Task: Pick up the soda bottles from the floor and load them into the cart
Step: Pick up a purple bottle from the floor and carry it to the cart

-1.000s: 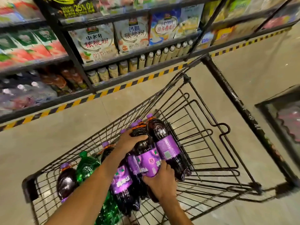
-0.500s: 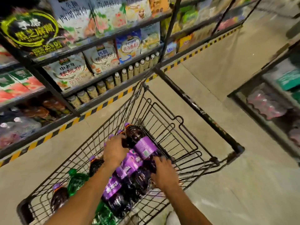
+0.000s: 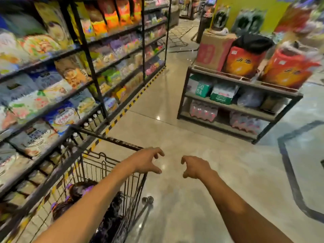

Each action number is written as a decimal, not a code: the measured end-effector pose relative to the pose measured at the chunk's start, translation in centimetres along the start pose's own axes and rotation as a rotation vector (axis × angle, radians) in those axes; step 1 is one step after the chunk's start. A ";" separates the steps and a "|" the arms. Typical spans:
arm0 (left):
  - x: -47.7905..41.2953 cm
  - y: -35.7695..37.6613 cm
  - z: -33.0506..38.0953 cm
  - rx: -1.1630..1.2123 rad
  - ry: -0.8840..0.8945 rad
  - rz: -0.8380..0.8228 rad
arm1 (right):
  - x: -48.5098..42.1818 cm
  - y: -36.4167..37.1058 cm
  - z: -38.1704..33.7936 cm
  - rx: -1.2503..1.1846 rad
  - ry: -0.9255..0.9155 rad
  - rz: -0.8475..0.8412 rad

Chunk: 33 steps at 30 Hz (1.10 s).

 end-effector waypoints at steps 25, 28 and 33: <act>-15.3 48.2 59.3 -0.933 0.909 -0.476 | 37.4 17.8 56.2 -0.534 1.039 0.001; -14.9 53.5 64.2 -0.967 1.033 -0.517 | 41.4 20.7 59.9 -0.589 1.153 -0.045; -12.8 60.9 69.0 -0.991 1.203 -0.582 | 46.6 25.1 63.1 -0.671 1.298 -0.052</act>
Point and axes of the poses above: each hand's wrist, its own x-axis away from the middle knuckle, its own y-axis out of the palm, z = x × y, the point moved 8 cm from there along -x, towards the middle knuckle, and after that the axes turned 12 degrees about x, right-handed, at the moved point
